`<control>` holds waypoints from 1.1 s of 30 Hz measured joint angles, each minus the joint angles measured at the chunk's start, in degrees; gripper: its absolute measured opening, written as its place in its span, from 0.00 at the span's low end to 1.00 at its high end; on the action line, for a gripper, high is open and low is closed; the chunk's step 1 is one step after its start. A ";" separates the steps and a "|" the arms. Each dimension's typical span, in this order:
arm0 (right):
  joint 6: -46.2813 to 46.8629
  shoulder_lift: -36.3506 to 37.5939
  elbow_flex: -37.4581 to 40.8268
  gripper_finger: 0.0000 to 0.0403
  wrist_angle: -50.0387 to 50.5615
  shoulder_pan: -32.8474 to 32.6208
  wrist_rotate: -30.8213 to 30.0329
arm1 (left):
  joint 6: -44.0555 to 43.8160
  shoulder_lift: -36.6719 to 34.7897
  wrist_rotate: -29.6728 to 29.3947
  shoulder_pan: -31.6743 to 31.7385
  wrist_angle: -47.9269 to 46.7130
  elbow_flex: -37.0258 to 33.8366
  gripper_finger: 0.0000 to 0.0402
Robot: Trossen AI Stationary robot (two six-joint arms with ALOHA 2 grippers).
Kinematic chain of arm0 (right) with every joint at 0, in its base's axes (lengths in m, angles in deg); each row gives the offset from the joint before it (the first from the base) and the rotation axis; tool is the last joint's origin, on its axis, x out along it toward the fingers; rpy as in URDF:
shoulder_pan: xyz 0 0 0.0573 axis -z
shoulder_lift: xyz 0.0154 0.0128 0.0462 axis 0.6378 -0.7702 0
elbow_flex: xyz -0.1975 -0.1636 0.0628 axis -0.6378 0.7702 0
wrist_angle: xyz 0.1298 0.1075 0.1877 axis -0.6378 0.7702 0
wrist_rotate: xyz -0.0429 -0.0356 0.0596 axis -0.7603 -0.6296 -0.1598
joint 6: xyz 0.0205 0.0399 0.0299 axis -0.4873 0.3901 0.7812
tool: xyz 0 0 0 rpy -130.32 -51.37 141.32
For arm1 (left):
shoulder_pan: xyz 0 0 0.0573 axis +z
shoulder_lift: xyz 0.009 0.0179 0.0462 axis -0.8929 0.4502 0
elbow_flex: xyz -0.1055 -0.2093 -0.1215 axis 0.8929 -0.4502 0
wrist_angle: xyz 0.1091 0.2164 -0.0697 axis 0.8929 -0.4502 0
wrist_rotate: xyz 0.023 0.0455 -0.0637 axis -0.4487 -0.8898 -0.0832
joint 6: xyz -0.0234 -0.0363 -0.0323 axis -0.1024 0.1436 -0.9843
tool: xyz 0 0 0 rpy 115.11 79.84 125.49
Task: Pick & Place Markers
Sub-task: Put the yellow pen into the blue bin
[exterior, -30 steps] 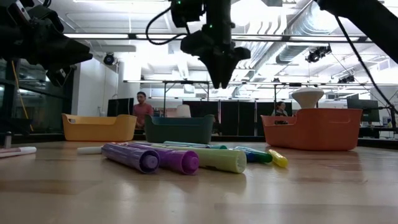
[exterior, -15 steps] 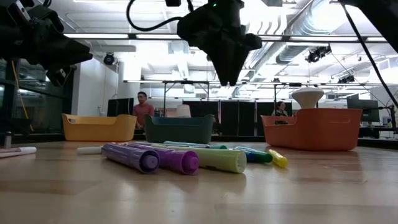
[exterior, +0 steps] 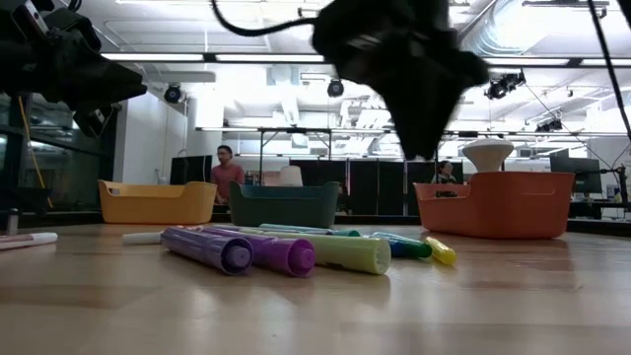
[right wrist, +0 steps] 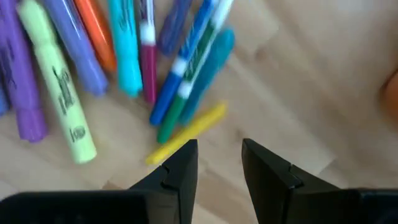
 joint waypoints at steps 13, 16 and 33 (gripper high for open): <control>27.34 4.67 15.08 0.28 -17.52 -2.93 2.71 | -0.01 0.00 -0.01 0.00 0.00 0.00 0.17; 30.45 4.67 15.55 0.28 -17.77 -2.60 2.66 | -0.02 0.00 0.00 0.00 0.00 0.00 0.17; 32.01 2.40 15.66 0.28 -19.67 0.49 1.66 | 0.00 0.00 0.00 0.00 0.00 0.00 0.17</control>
